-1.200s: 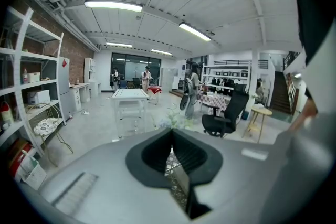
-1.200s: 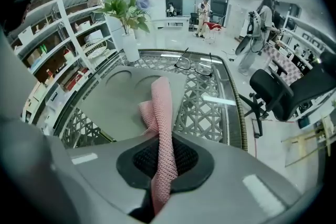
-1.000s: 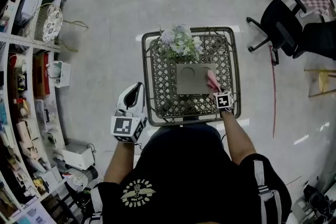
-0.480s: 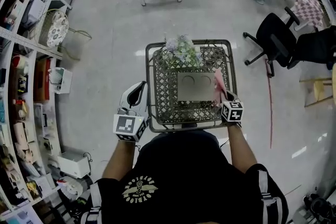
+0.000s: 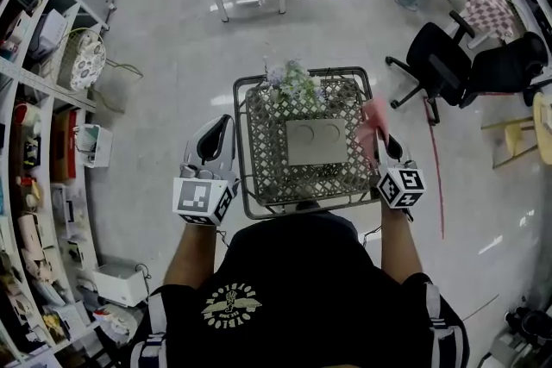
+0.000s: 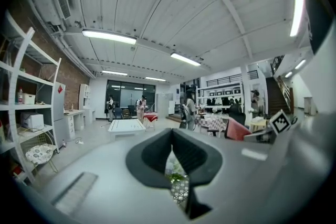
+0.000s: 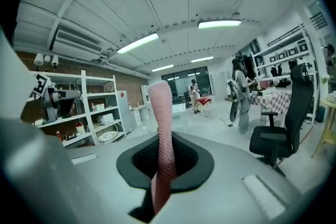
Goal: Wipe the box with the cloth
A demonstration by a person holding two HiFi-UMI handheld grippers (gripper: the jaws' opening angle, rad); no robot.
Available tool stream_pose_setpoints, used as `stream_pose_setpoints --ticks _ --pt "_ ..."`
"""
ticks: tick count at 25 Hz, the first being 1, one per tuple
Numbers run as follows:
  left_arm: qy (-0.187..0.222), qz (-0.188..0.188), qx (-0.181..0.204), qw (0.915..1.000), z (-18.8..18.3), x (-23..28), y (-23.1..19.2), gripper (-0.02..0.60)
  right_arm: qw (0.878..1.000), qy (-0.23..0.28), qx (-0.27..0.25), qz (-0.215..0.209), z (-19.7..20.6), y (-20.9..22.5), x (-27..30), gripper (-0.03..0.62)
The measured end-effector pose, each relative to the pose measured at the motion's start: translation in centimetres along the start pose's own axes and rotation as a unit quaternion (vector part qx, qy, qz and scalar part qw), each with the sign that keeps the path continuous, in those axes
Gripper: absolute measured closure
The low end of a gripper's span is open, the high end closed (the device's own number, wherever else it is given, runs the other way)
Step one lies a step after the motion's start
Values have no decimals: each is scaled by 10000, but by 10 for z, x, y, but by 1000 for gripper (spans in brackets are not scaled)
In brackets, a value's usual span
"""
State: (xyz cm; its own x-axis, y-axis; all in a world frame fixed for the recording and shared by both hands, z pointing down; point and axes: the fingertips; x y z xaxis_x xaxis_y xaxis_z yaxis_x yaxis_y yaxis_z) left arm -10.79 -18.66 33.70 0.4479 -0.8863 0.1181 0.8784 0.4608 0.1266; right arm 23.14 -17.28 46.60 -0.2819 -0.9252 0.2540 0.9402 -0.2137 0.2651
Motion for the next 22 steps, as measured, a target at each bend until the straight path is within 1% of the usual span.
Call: stream_pose_setpoints --ticks 5,9,13,18,22 --pt "259 48 106 9996 -22 -10 -5 581 9959 866 -205 -177 -65 -26 -31 577" --pt "361 54 113 9993 -29 -20 -18 581 9903 1320 -344 -270 -102 -53 -50 577" --pt "456 20 161 9988 -32 -33 -30 581 9871 1500 -501 -242 -119 -72 -64 577" --pt "522 -20 151 9985 -31 -44 -43 581 9859 1558 -575 -190 -124 -87 -74 577" --pt "558 29 159 9983 -30 -49 -49 581 9860 1546 -618 -119 -125 -94 -74 577"
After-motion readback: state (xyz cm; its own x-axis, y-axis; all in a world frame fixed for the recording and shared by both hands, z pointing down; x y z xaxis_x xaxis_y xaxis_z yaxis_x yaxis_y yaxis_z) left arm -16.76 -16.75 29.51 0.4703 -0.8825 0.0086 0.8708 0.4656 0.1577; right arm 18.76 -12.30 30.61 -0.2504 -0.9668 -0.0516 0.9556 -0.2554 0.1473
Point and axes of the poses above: the fingertips, and each gripper's own axes: x forward along the fingers, y to its right, z out of its underside, and after that the axes turned 6 degrees about x, right-handed
